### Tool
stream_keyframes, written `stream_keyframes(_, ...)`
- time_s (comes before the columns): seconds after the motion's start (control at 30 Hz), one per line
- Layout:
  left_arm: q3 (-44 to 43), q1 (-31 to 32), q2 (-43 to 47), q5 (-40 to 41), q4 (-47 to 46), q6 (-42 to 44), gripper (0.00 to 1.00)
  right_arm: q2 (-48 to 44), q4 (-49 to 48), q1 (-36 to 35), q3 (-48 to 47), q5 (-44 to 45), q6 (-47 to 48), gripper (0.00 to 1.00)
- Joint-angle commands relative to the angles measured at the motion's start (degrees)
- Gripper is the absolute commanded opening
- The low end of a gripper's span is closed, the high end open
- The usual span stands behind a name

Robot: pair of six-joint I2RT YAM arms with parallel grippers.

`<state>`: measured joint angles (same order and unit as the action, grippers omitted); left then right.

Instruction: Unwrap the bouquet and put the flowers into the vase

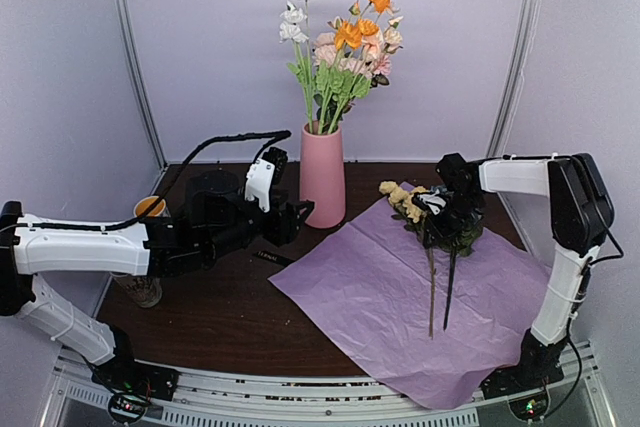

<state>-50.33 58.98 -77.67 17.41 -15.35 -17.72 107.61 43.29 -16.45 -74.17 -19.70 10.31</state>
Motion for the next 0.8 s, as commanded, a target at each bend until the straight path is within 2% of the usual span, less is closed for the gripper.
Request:
stream_keyframes(0.0,-1.00,0.33,2.07,0.58,-1.08,-0.17,0.59,1.80,5.12,-0.43,-2.81,-2.06,-0.37,0.21)
stream_keyframes(0.13,0.03,0.34,3.16,1.33,-1.18,-0.38,0.59,2.01,5.37,-0.60,-2.94,-2.65,-0.79,0.17)
stream_keyframes(0.27,-0.27,0.34,3.68,1.27,-0.17,-0.65,0.60,3.33,8.80,-1.54,-4.17,-1.86,-0.46,0.31)
stream_keyframes(0.53,-1.62,0.30,4.34,1.36,0.26,-1.03,0.60,4.65,9.61,-4.13,-5.56,2.62,-4.16,0.36)
stream_keyframes(0.7,-2.51,0.33,5.16,1.04,1.40,-1.52,0.60,7.92,10.44,-6.05,-6.90,1.42,-6.17,0.34)
stream_keyframes(0.77,-2.29,0.33,5.76,1.33,1.90,-1.62,0.60,8.78,9.74,-6.92,-6.09,1.36,-6.72,0.29)
